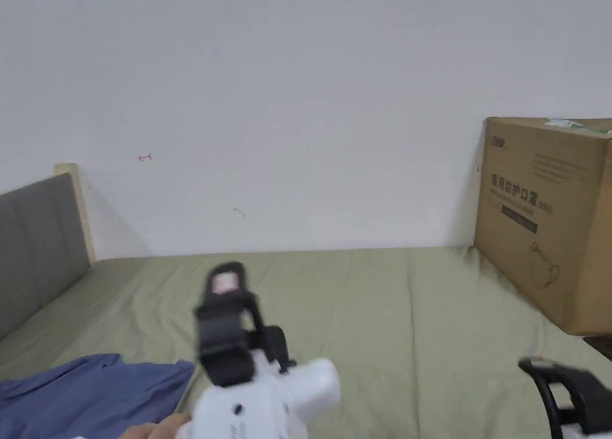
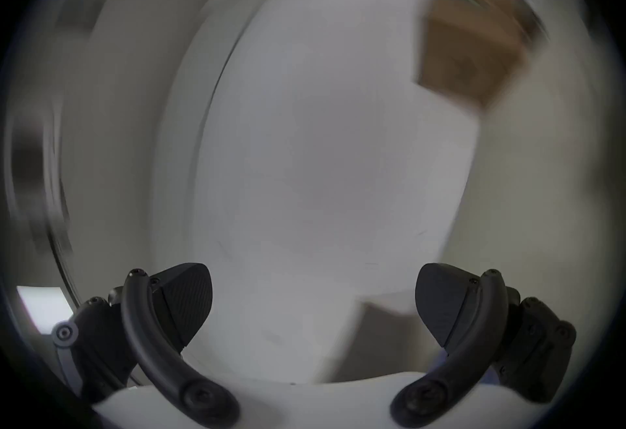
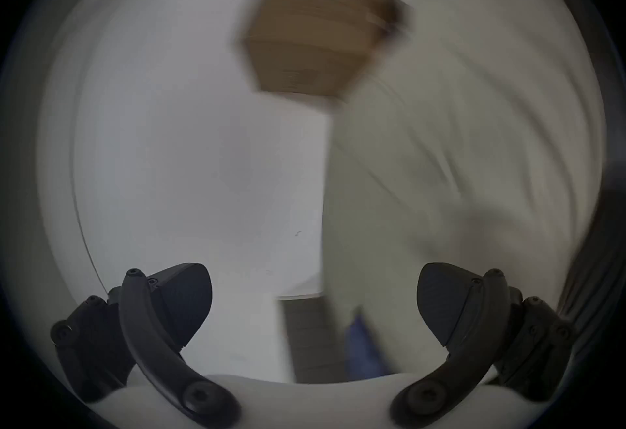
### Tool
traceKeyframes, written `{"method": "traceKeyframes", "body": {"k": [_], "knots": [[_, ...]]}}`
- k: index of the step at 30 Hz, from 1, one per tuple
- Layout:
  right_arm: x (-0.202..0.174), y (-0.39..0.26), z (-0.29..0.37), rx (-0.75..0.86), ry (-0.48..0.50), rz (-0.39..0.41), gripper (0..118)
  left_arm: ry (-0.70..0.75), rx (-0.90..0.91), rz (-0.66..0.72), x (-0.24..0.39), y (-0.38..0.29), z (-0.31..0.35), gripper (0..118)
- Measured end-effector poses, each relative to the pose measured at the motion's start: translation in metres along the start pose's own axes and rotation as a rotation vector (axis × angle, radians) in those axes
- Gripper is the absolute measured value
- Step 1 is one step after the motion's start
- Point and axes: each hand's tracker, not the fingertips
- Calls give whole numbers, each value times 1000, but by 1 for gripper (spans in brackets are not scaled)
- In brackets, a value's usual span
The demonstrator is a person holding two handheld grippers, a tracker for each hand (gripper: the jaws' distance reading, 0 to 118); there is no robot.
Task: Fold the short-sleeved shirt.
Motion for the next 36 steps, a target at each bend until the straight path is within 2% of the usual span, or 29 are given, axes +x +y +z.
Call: {"method": "traceKeyframes", "body": {"k": [1, 2, 3, 5, 7, 9, 10, 11, 12, 13, 14, 15, 17, 19, 20, 22, 25, 27, 36], "knots": [[22, 7, 4, 8, -21, -130, 118, -48, 37, -97, 10, 0, 4, 118], [38, 9, 9, 44, -64, -249, 118, -115, 59, -115, 14, 3, 9, 118], [39, 7, 12, 90, -125, -198, 118, -168, 61, -4, 12, 5, 12, 117], [38, 5, 13, 84, -133, -73, 118, -268, -26, 227, 0, 2, 11, 117], [15, 6, 15, 91, -28, 68, 118, -268, -132, 397, -16, -3, 3, 117], [-25, -1, 19, 145, 79, 237, 118, -305, -213, 656, -35, -16, -11, 117], [-45, -6, 22, 169, 141, 358, 118, -320, -251, 793, -47, -25, -16, 117], [-68, -17, 27, 196, 186, 549, 118, -327, -298, 932, -56, -36, -24, 117], [-83, -27, 31, 226, 201, 706, 118, -325, -334, 1036, -62, -44, -28, 117], [-100, -44, 34, 287, 196, 926, 118, -325, -379, 1163, -68, -54, -31, 117], [-110, -68, 38, 362, 180, 1163, 118, -338, -408, 1309, -71, -66, -32, 117], [-112, -84, 39, 388, 186, 1305, 118, -340, -421, 1396, -70, -74, -30, 117], [-106, -114, 35, 446, 189, 1662, 118, -282, -451, 1580, -65, -87, -24, 117], [-95, -139, 28, 476, 78, 1932, 118, -218, -466, 1676, -61, -96, -14, 117], [-86, -149, 24, 502, 35, 2026, 118, -193, -470, 1705, -58, -97, -8, 117], [-69, -148, 18, 483, 21, 2057, 118, -182, -482, 1708, -54, -100, -2, 117], [-62, -137, 19, 360, 51, 1928, 118, -220, -493, 1689, -48, -98, 0, 117], [-60, -134, 19, 351, 53, 1879, 118, -244, -499, 1667, -45, -96, 1, 117], [-63, -126, 25, 369, 46, 1842, 118, -276, -450, 1621, -47, -84, 4, 117]]}}
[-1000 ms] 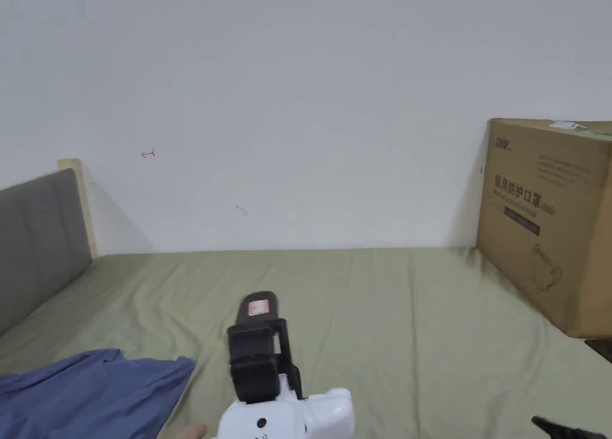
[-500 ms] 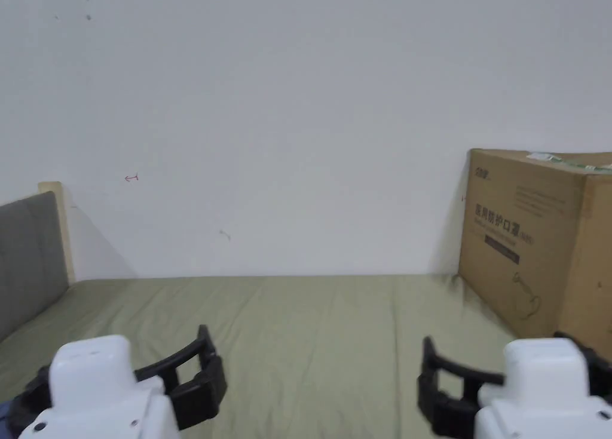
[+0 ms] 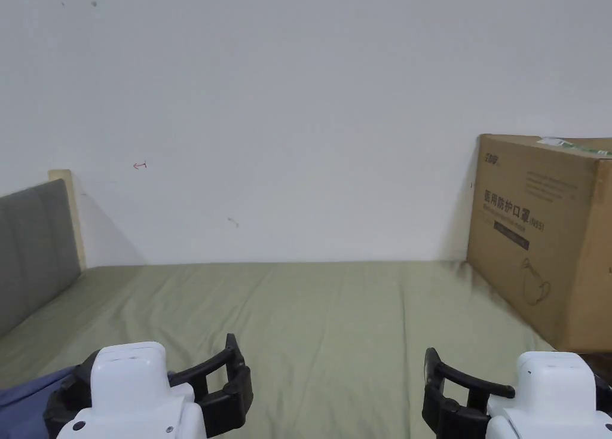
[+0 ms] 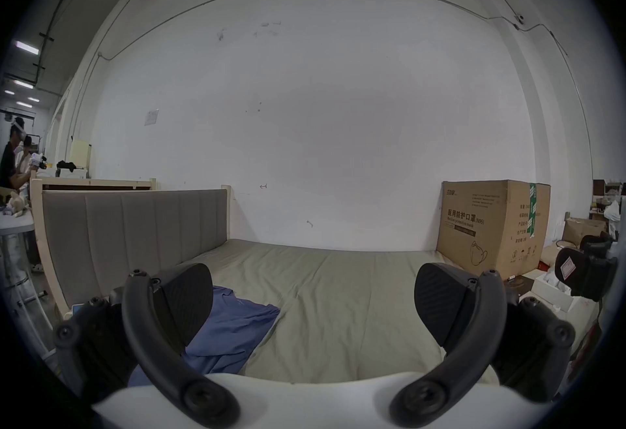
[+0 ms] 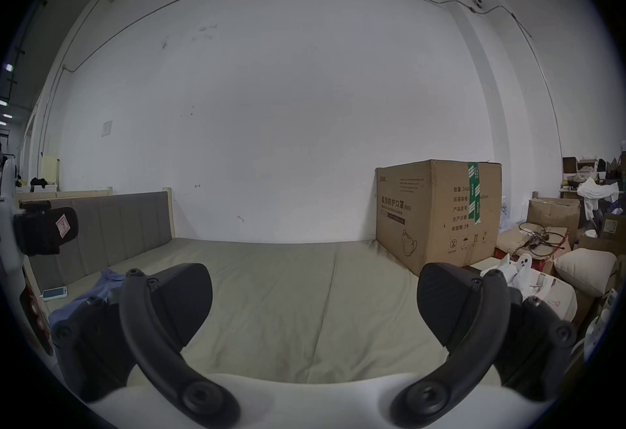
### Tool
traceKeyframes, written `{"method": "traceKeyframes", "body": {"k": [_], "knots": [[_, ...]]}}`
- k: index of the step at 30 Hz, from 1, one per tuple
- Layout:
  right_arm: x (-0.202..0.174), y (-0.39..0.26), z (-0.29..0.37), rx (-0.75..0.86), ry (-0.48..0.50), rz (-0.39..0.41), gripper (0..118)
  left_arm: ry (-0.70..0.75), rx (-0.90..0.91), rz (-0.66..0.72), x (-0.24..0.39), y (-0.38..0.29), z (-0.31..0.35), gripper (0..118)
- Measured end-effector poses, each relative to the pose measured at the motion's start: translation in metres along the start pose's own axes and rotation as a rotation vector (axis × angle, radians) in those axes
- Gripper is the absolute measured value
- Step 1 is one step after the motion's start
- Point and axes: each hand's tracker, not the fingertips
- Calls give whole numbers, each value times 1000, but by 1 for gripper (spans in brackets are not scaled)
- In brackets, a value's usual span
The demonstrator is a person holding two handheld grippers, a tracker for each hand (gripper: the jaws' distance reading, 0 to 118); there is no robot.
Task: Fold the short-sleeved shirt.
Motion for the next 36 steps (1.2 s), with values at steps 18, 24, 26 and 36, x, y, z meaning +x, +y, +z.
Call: {"method": "traceKeyframes", "body": {"k": [18, 24, 26, 36], "knots": [[3, 9, 7, 23, 43, -28, 118, -29, 1, -5, 8, 1, 3, 117], [4, 11, 6, 9, 21, -20, 118, -61, 1, -16, 10, 3, 1, 117], [2, 11, 6, 10, 23, -11, 118, -63, -7, -23, 11, 4, 0, 117], [4, 12, 6, 16, 12, -28, 118, -93, -13, -39, 15, 6, -2, 117]]}}
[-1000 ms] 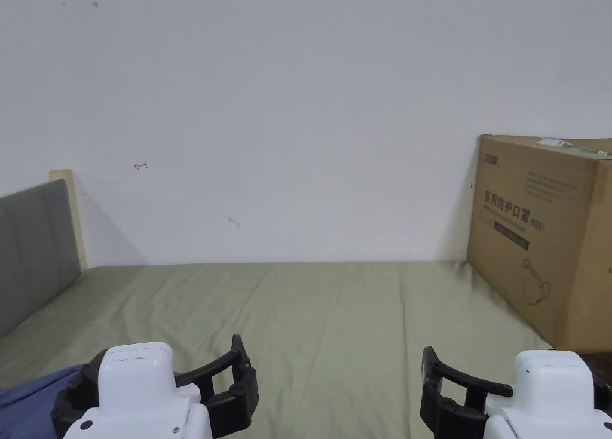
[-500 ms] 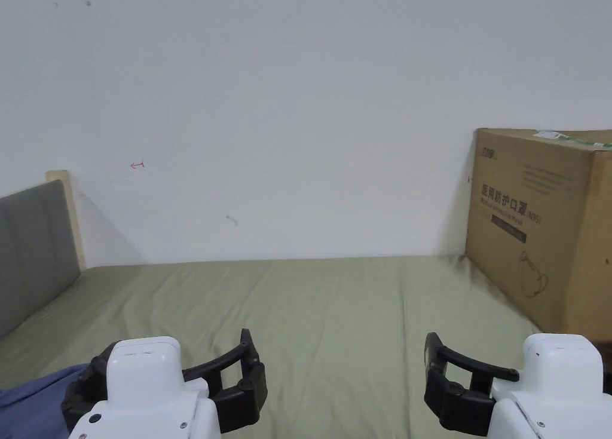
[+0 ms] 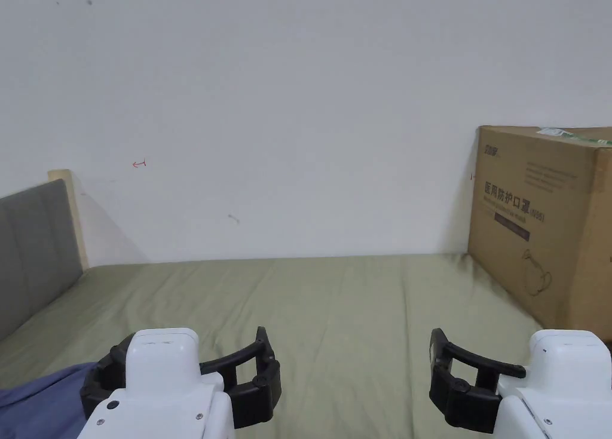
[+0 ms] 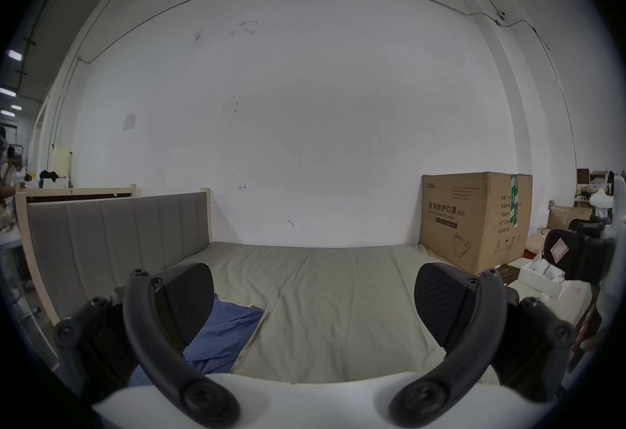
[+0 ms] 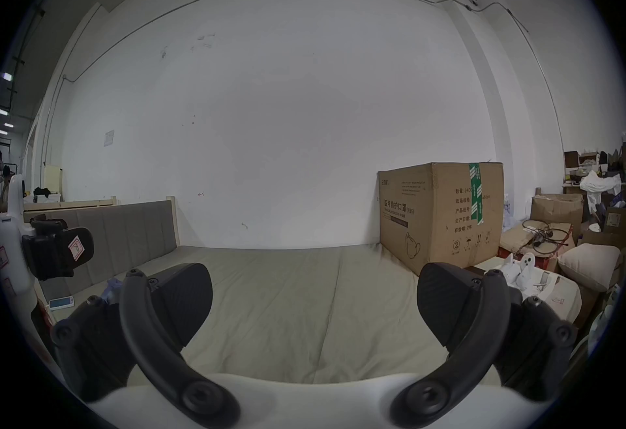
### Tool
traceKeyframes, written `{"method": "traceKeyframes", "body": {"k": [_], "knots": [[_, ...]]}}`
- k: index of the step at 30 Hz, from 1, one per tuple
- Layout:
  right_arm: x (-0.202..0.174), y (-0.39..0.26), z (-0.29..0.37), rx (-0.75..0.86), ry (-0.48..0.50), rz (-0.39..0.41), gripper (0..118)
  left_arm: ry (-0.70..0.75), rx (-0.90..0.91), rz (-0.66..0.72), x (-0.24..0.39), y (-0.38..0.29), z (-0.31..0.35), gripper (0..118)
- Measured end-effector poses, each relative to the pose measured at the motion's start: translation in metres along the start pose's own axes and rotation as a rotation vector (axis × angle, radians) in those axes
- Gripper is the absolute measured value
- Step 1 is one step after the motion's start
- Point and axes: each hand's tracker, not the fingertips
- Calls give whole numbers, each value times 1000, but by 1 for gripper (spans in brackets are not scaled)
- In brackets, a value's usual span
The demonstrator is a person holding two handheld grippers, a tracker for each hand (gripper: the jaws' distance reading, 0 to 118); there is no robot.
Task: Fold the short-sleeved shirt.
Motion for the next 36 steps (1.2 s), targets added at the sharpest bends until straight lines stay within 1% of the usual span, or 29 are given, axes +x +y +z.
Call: {"method": "traceKeyframes", "body": {"k": [2, 3, 4, 5, 6, 7, 8, 9, 11, 12, 15, 18, 20, 21, 22, 24, 26, 27, 29, 31, 32, 34, 36], "knots": [[2, -2, -1, -3, -3, -6, 118, 0, -6, -9, 2, 0, 0, 116], [2, -3, -1, -1, -8, -7, 117, -16, -8, -5, 2, -1, 1, 111], [2, -4, -1, -2, -5, -10, 113, -25, -3, -5, 3, -1, 2, 100], [2, -4, -1, -5, -2, -3, 101, -15, 0, -22, 6, -2, 2, 79], [2, -5, -1, -3, 4, 5, 57, 5, -11, -54, 8, -1, 1, 33], [0, -5, -1, 5, 2, 29, 8, 3, -38, -77, 10, -2, -3, 2], [0, -5, -4, -25, -32, 49, 0, 2, -81, -89, 10, -4, -8, 1], [1, -6, -5, -28, -43, 45, 0, 4, -81, -74, 10, -7, -9, 0], [9, -7, -6, -49, 21, -15, 0, -60, -108, -6, 5, -12, -11, 0], [12, -8, -6, -50, 23, -22, 0, -44, -108, -1, 4, -12, -11, 0], [14, -9, -6, -49, -10, -6, 0, -30, -115, 3, 3, -18, -15, 0], [7, -12, -13, -52, -4, -28, 0, -16, -138, 3, -12, -18, -15, 0], [-10, -16, -30, -87, 86, -70, 0, 33, -153, -2, -38, -14, -8, 0], [-24, -17, -38, -110, 119, -72, 0, 82, -159, 0, -54, -12, -2, 0], [-47, -19, -46, -123, 160, -57, 0, 136, -166, 4, -79, -10, 7, 0], [-78, -22, -51, -123, 246, -38, 0, 263, -152, 28, -116, -3, 26, 0], [-120, -21, -56, -109, 360, 17, 0, 385, -125, 53, -153, -2, 50, 0], [-132, -21, -56, -104, 397, 29, 0, 423, -125, 55, -163, -3, 58, 0], [-156, -20, -60, -100, 464, 11, 0, 467, -129, 52, -180, -5, 71, 0], [-164, -19, -64, -119, 515, -24, 0, 461, -139, 50, -187, -12, 74, 0], [-165, -18, -68, -138, 523, -35, 0, 464, -145, 49, -188, -15, 73, 0], [-164, -20, -73, -164, 517, -48, 0, 463, -158, 53, -191, -18, 66, 0], [-155, -25, -77, -213, 500, -64, 0, 457, -190, 92, -200, -15, 48, 0]]}}
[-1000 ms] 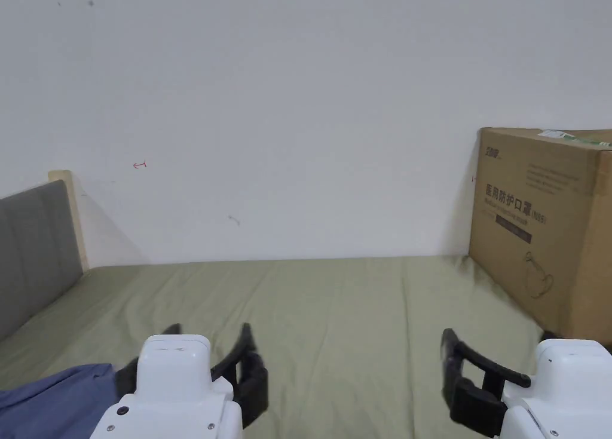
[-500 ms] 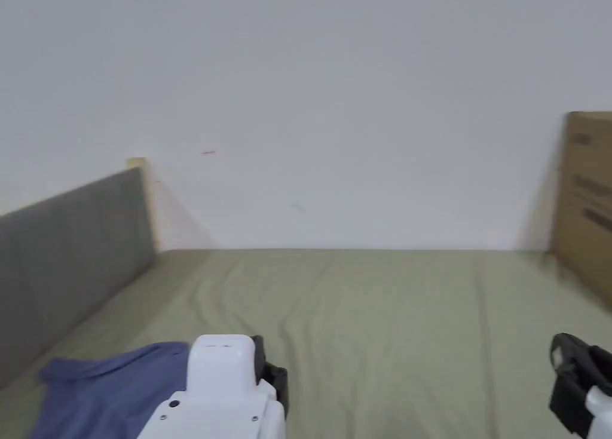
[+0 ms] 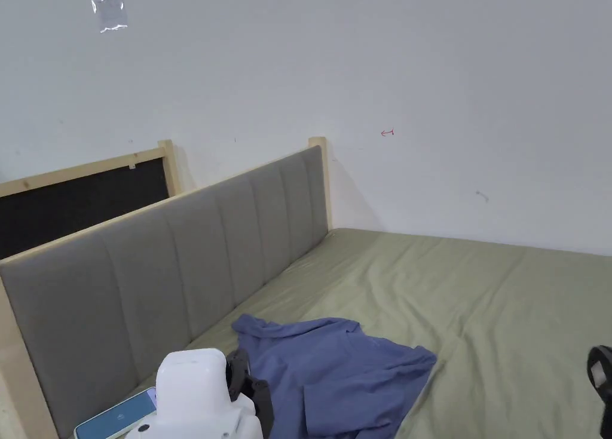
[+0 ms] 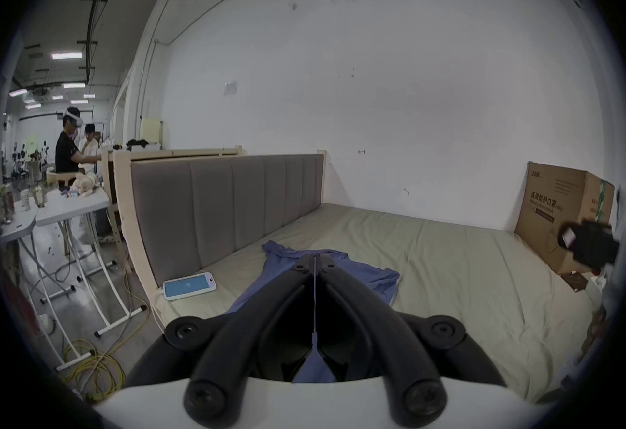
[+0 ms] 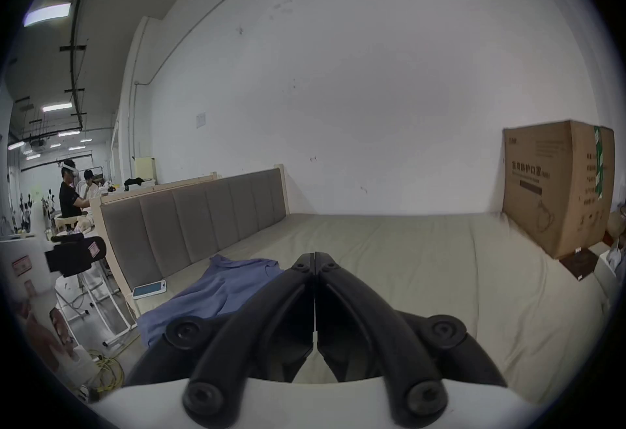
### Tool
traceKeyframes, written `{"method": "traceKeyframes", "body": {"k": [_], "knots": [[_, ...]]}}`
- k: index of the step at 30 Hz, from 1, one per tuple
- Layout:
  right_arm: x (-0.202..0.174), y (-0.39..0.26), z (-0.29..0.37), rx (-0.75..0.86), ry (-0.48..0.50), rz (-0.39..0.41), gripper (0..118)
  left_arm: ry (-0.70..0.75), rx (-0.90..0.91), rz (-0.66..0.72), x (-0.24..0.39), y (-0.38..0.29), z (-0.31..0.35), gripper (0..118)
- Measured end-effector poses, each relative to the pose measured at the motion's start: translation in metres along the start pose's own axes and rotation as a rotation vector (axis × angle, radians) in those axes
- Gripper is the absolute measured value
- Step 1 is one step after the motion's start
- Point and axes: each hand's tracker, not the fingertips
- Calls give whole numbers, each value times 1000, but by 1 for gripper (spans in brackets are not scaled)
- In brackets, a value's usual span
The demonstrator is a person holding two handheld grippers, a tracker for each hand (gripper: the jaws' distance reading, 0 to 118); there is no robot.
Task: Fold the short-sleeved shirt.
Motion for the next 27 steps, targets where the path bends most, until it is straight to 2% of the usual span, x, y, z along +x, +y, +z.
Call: {"method": "traceKeyframes", "body": {"k": [3, 5, 7, 8, 9, 10, 11, 12, 14, 17, 21, 22, 23, 24, 27], "knots": [[21, -9, 2, -77, -6, -24, 0, -39, -169, -7, -10, 13, -66, 0], [35, -18, 0, -137, -38, 8, 0, -144, -409, 0, -18, 14, -132, 0], [46, -28, -2, -187, -72, 42, 0, -230, -681, 68, -23, 1, -190, 0], [52, -34, -2, -213, -84, 51, 0, -250, -745, 113, -20, -10, -213, 7], [56, -40, -4, -233, -87, 54, 0, -244, -769, 123, -18, -18, -229, 45], [61, -46, -5, -256, -85, 51, 0, -237, -789, 94, -15, -25, -246, 93], [66, -52, -7, -284, -88, 47, 0, -206, -807, 74, -13, -36, -266, 111], [70, -58, -9, -314, -91, 42, 0, -212, -852, 68, -12, -47, -285, 116], [77, -67, -13, -368, -93, 29, 0, -259, -838, 91, -6, -66, -310, 118], [86, -77, -17, -409, -98, 15, 0, -213, -917, 75, 11, -107, -341, 116], [94, -84, -20, -440, -98, 6, 0, -170, -1053, -5, 46, -170, -356, 116], [96, -84, -21, -445, -99, 5, 0, -144, -1092, -67, 54, -188, -358, 118], [98, -84, -22, -451, -100, 3, 0, -116, -1037, -194, 62, -194, -350, 118], [100, -84, -22, -456, -101, 2, 0, -128, -925, -225, 63, -190, -345, 118], [101, -83, -22, -459, -108, -14, 0, -98, -920, -115, 57, -190, -346, 118]]}}
